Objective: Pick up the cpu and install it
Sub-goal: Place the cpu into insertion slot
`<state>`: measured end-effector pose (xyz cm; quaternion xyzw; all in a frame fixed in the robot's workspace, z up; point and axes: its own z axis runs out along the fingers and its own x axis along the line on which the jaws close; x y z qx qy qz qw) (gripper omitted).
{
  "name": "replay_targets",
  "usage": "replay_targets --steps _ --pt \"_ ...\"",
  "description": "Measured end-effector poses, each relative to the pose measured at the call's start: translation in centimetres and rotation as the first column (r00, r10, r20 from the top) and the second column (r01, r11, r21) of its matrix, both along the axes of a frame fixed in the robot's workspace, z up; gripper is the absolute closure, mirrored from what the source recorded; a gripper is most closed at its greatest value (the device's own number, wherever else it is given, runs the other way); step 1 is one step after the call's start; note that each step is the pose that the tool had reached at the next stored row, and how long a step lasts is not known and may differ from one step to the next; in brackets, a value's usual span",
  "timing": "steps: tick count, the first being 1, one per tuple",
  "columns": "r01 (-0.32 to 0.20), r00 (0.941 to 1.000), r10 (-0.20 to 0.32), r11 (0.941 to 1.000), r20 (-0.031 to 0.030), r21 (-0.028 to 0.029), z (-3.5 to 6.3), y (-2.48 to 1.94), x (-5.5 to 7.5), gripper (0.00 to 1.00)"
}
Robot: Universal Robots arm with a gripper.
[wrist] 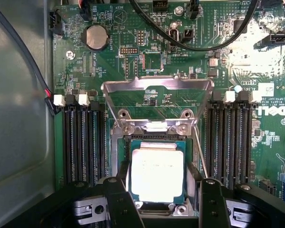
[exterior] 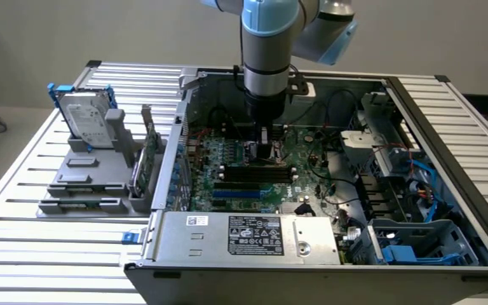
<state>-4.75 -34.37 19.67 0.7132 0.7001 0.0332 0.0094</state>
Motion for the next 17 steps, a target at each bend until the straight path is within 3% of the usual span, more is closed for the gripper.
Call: replay_targets --steps 17 --pt "-0.022 0.9998 0.022 0.9998 0.0034 -0.0003 -0.21 0.12 0.04 0.45"
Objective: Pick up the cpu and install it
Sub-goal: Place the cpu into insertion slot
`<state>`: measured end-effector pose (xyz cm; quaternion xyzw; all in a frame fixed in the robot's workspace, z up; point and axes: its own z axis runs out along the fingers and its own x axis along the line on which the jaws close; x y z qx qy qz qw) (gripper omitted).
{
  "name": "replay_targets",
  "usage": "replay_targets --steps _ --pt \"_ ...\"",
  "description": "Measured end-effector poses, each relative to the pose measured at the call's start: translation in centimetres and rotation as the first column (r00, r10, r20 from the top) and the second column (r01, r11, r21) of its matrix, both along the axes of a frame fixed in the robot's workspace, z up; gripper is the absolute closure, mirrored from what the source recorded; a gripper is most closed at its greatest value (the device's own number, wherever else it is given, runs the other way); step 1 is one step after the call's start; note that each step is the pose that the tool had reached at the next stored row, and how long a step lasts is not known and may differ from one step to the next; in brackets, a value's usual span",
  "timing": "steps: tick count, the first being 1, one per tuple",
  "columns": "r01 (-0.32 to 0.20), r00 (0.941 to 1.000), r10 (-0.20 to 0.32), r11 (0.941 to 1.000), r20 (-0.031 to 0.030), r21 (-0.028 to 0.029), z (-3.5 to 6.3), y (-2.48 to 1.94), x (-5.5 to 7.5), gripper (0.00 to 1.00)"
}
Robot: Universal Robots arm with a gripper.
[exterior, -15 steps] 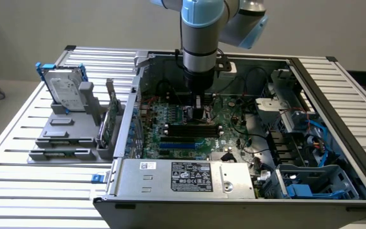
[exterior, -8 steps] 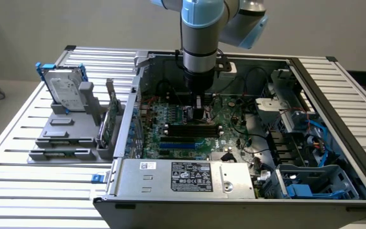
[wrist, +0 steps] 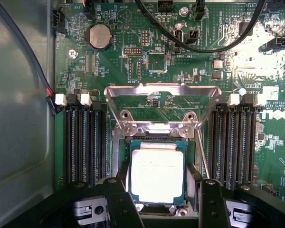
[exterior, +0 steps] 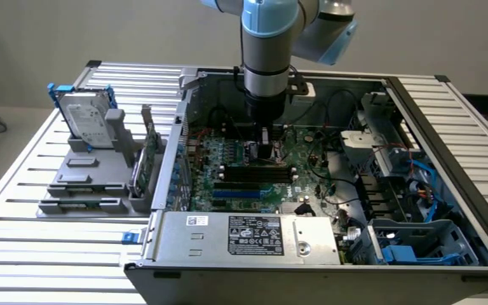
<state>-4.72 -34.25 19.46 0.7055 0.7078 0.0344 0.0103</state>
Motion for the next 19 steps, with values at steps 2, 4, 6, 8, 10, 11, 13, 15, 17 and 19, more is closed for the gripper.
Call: replay_targets --steps 2,4,6,8,10,11,13,15,17,19 --pt "-0.001 1.0000 0.001 1.0000 0.0002 0.0001 -0.02 0.00 -0.01 0.45" --pt "-0.001 1.0000 0.001 1.0000 0.0004 0.0000 -0.03 0.00 -0.04 0.45" --pt "-0.001 1.0000 0.001 1.0000 0.0004 0.0000 -0.05 0.00 -0.10 0.45" --pt "-0.001 1.0000 0.001 1.0000 0.0005 0.0001 -0.07 0.00 -0.18 0.45" --pt "-0.001 1.0000 0.001 1.0000 0.0002 -0.0001 -0.09 0.00 -0.19 0.45" --pt "-0.001 1.0000 0.001 1.0000 0.0003 -0.0001 -0.10 0.00 -0.20 0.45" --pt "-0.001 1.0000 0.001 1.0000 0.0003 -0.0001 -0.12 0.00 -0.20 0.45" --pt "-0.001 1.0000 0.001 1.0000 0.0003 -0.0001 -0.14 0.00 -0.20 0.45" --pt "-0.001 1.0000 0.001 1.0000 0.0003 -0.0001 -0.15 0.00 -0.20 0.45" --pt "-0.001 1.0000 0.001 1.0000 0.0003 -0.0001 -0.17 0.00 -0.19 0.45"
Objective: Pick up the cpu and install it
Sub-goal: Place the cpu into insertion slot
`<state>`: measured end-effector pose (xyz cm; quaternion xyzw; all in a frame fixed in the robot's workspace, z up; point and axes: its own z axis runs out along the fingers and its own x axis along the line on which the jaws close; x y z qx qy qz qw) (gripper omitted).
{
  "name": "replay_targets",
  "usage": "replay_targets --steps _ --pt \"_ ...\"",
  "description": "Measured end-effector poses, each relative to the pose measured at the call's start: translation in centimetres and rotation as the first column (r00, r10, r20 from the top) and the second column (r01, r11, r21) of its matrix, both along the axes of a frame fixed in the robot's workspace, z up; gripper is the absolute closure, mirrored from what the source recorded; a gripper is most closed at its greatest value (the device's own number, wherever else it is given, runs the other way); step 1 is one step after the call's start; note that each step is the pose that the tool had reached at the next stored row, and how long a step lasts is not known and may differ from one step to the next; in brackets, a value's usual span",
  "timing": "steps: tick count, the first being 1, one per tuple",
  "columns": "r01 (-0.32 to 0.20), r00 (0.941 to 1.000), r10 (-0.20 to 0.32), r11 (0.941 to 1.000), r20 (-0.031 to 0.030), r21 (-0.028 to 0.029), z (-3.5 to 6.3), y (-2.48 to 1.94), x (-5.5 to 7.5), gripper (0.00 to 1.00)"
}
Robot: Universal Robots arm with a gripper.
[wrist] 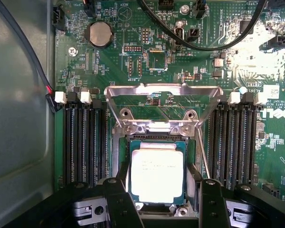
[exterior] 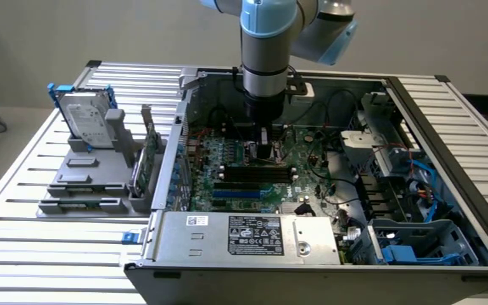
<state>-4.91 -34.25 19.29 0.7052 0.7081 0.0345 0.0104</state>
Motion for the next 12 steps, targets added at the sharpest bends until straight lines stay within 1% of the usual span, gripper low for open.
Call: replay_targets --steps 12 --pt "0.000 1.0000 0.000 1.0000 0.0001 0.0001 -0.04 0.00 0.09 0.45"
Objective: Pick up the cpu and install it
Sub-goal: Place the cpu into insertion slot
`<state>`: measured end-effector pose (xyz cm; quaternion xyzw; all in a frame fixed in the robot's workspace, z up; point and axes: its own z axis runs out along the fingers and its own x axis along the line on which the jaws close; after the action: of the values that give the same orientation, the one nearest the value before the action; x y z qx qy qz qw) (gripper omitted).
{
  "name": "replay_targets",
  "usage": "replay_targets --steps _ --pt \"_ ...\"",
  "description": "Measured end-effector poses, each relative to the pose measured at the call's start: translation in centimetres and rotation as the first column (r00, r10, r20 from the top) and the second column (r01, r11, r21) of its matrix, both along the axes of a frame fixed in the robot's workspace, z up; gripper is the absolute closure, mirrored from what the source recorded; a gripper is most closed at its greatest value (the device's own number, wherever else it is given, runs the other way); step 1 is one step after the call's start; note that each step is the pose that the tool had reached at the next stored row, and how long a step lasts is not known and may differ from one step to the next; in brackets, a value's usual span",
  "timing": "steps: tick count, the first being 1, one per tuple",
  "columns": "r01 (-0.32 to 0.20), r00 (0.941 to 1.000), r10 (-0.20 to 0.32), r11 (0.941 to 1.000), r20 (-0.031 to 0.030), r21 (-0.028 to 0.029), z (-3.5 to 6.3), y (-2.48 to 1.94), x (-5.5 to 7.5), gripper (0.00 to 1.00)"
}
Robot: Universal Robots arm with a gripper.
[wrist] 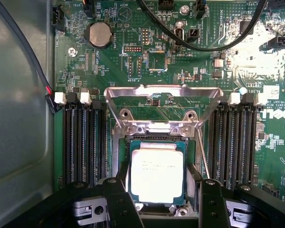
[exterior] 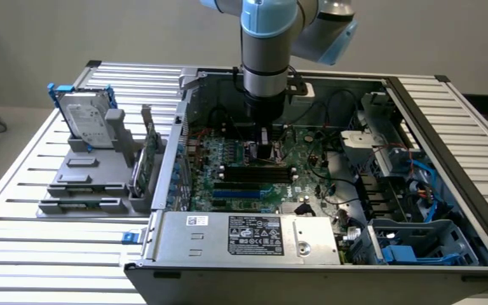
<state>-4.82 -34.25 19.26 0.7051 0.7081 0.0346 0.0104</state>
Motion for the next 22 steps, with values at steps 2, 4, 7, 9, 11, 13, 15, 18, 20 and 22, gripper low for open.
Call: replay_targets --steps 2,4,7,9,11,13,15,18,20,22 --pt "0.000 1.0000 0.000 1.0000 -0.0001 -0.0001 0.00 0.00 0.00 0.45" --pt "0.000 1.0000 0.000 1.0000 0.0000 0.0000 -0.01 0.00 0.00 0.45" --pt "0.000 1.0000 0.000 1.0000 0.0001 0.0001 -0.02 0.00 0.01 0.45" --pt "0.000 1.0000 0.000 1.0000 0.0001 0.0001 -0.02 0.00 0.01 0.45" --pt "0.000 1.0000 0.000 1.0000 0.0010 0.0025 -0.09 0.04 0.03 0.44" --pt "0.000 1.0000 0.000 1.0000 0.0005 0.0008 -0.06 0.02 0.02 0.38" --pt "0.000 1.0000 0.000 1.0000 0.0000 0.0001 -0.04 0.00 0.01 0.31" --pt "0.000 1.0000 0.000 1.0000 0.0000 0.0000 -0.04 0.00 0.01 0.31" --pt "0.000 1.0000 0.000 1.0000 0.0000 0.0001 0.00 0.00 0.01 0.31" --pt "0.000 1.0000 0.000 1.0000 0.0001 0.0002 0.18 0.00 0.01 0.31"
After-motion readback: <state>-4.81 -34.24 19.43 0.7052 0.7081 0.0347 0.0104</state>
